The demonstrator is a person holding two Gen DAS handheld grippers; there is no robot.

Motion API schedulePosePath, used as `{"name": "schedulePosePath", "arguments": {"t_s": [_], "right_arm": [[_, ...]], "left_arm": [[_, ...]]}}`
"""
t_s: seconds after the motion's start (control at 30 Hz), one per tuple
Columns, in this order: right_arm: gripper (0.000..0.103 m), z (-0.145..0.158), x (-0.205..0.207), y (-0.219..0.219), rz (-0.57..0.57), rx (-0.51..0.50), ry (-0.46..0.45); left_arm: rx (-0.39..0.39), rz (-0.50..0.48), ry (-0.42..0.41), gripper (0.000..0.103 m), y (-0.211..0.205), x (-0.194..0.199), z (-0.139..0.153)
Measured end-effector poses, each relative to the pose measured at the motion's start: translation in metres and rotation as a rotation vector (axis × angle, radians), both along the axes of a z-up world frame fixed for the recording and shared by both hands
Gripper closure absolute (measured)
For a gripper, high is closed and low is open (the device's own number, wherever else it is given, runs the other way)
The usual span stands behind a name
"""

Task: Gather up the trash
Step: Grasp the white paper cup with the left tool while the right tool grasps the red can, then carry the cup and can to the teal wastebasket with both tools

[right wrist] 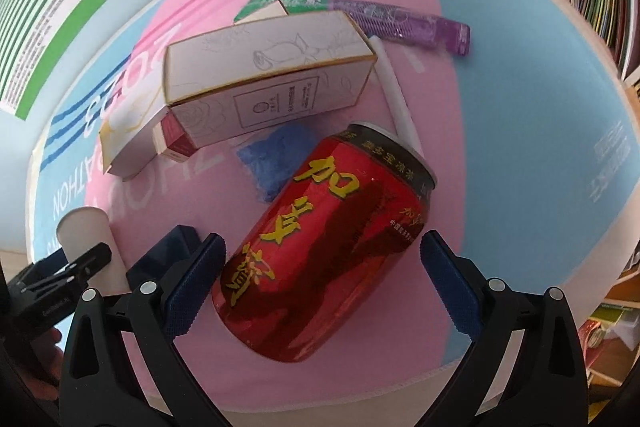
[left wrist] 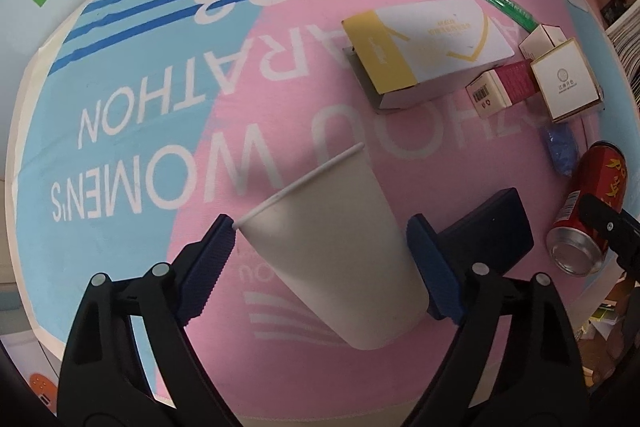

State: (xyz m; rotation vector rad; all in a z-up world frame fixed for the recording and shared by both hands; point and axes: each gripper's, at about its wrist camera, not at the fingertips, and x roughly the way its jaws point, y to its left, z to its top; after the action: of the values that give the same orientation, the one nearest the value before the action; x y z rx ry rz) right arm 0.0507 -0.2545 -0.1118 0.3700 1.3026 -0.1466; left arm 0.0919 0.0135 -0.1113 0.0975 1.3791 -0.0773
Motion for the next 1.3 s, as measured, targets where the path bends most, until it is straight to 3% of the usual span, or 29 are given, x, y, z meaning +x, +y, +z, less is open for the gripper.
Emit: {"name": "schedulePosePath", "arguments": {"t_s": [0.3, 0.53, 1.03, 1.3], "right_arm": [[0.019, -0.008, 0.004, -0.007, -0.022, 0.029, 0.03], [0.025, -0.001, 0.005, -0.023, -0.058, 0.044, 0.018], [0.026, 0.034, -0.031, -0.032, -0.1, 0.023, -0.072], [0.026, 0.052, -0.049, -0.029, -0.131, 0.0, -0.113]], "left_arm": [[0.017, -0.027, -0.008, 0.02, -0.006, 0.004, -0.006], [-0.001, -0.042, -0.06, 0.025, -0.01, -0.002, 0.002], [-0.058, -0.094, -0.149, 0.041, -0.01, -0.025, 0.03], [-0.098, -0.101, -0.161, 0.043, 0.001, -0.036, 0.036]]}}
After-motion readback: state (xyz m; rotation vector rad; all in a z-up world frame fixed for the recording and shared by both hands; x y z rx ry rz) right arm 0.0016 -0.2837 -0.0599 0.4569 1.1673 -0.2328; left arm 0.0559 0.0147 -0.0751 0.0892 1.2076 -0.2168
